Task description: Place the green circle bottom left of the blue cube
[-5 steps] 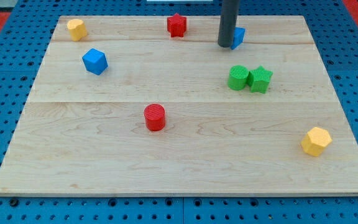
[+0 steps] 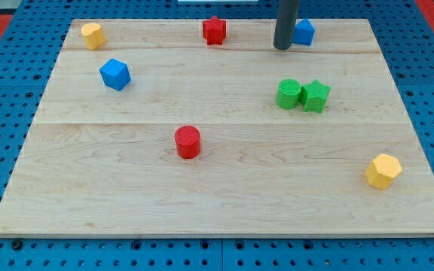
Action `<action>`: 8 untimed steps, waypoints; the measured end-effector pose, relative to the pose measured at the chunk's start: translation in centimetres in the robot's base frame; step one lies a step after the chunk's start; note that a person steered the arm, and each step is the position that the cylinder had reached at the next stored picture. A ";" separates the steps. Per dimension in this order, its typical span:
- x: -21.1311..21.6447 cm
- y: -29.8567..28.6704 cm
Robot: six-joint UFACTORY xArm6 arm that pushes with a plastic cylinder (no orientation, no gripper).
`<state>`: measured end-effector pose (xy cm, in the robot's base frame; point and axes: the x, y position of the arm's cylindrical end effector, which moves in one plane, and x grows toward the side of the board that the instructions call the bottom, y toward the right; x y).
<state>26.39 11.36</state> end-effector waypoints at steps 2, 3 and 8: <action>0.1 -0.2; 1.3 -4.3; 6.4 1.7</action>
<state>32.84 13.11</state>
